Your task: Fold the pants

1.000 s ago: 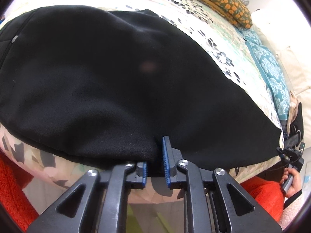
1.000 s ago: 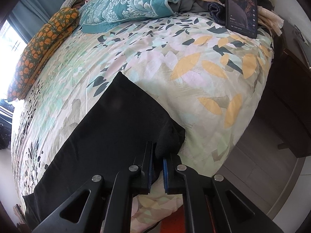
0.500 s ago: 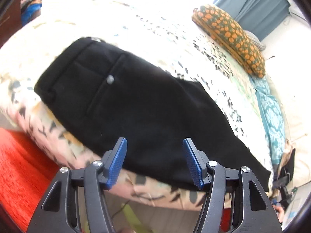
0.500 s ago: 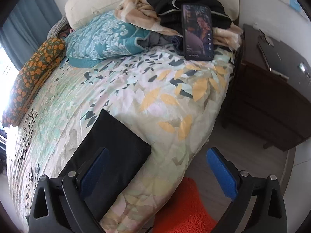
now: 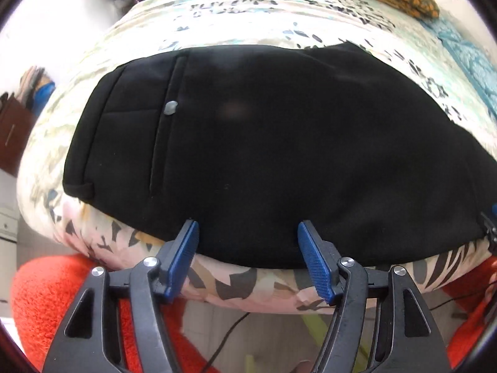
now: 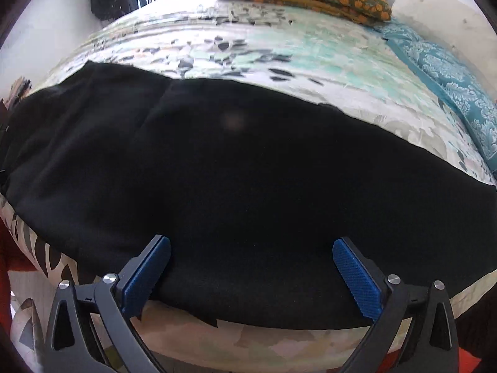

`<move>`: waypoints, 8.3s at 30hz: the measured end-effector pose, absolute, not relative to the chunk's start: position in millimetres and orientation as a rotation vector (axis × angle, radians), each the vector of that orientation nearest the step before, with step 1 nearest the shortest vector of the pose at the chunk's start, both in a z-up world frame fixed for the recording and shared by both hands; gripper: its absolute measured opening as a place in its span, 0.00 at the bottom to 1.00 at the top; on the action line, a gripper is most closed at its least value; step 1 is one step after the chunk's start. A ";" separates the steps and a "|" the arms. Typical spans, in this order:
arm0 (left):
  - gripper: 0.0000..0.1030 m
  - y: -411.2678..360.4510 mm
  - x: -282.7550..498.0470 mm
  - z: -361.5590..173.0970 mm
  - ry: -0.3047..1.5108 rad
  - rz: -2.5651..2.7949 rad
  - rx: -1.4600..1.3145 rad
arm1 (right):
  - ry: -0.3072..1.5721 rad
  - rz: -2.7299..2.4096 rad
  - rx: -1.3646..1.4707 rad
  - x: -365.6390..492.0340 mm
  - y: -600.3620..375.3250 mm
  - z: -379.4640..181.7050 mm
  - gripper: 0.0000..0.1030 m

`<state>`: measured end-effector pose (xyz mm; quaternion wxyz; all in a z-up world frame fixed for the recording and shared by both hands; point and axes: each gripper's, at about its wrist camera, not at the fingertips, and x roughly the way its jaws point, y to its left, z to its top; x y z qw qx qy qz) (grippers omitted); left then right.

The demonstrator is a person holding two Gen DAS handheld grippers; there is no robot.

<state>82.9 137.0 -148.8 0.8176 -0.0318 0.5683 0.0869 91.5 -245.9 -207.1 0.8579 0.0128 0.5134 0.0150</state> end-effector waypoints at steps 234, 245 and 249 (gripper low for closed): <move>0.79 353.1 115.6 -182.1 1.093 0.138 -0.716 | 0.873 0.344 -0.006 73.2 -127.6 -153.5 0.99; 0.28 336.7 129.4 -177.1 1.114 0.085 -0.707 | 0.857 0.310 0.036 73.6 -141.2 -147.9 0.99; 0.17 325.3 121.0 -149.0 1.070 0.101 -0.642 | 0.850 0.299 0.070 74.1 -149.3 -145.4 0.99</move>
